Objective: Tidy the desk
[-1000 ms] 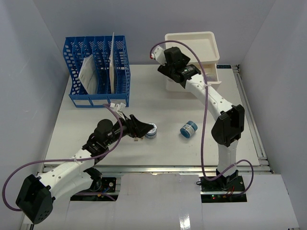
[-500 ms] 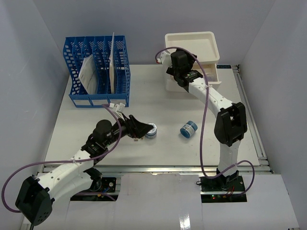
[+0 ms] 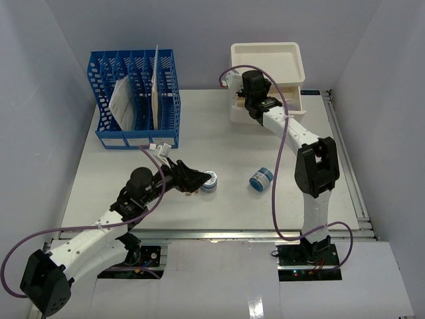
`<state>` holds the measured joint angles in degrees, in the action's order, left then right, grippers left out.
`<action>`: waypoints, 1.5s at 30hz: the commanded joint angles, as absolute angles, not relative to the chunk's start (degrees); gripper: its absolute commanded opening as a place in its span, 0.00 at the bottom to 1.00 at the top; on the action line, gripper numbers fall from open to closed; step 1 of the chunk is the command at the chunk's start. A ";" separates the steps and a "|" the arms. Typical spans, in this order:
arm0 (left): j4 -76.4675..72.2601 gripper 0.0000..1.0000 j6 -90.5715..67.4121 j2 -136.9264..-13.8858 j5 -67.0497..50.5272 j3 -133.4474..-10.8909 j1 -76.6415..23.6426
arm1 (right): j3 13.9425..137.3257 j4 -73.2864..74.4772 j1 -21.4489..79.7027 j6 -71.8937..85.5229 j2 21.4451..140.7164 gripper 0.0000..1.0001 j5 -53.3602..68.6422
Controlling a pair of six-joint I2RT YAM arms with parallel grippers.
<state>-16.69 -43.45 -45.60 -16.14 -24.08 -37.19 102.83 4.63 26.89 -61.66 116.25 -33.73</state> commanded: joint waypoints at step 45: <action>-42.03 0.92 -35.67 -86.15 -8.74 -43.37 -41.19 | 109.75 28.41 31.48 -30.09 103.60 0.74 -15.24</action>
